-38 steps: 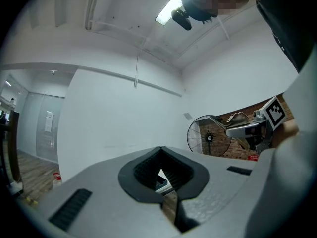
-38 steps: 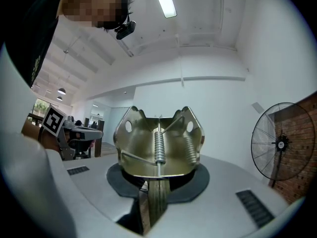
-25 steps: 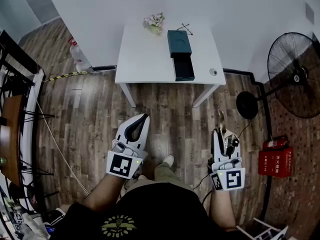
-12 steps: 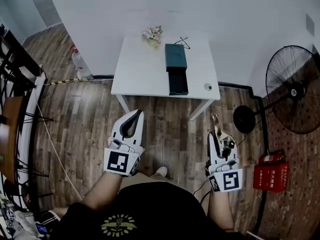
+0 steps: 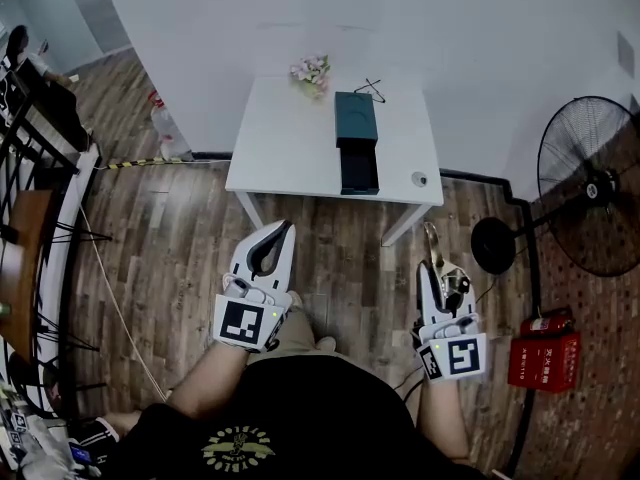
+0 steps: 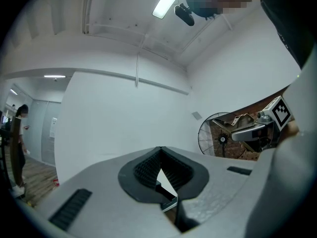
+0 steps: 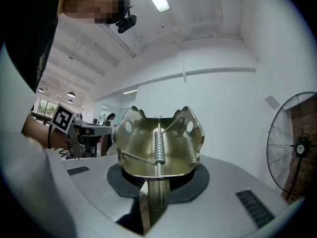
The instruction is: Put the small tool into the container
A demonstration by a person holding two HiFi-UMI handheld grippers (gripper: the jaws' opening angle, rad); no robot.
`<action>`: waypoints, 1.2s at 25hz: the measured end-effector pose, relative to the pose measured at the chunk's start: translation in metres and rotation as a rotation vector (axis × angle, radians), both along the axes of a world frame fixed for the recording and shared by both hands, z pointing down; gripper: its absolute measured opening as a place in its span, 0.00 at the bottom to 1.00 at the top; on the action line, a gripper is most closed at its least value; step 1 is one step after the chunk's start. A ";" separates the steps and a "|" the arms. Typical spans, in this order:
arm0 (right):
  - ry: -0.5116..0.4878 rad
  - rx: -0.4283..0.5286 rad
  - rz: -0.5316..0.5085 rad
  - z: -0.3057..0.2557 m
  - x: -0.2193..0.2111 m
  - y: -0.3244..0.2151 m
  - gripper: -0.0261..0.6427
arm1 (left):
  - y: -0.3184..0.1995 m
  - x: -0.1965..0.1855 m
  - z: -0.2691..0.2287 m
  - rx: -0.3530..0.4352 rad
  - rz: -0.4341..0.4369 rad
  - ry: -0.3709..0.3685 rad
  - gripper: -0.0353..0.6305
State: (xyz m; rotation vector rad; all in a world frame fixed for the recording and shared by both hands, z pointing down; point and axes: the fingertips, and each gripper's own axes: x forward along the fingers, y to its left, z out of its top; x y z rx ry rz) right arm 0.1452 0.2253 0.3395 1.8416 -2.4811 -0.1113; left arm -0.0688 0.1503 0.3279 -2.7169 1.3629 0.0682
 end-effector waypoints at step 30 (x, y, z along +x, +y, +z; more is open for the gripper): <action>-0.012 -0.061 0.011 0.027 0.004 -0.088 0.15 | -0.080 0.009 0.033 -0.028 0.021 -0.025 0.06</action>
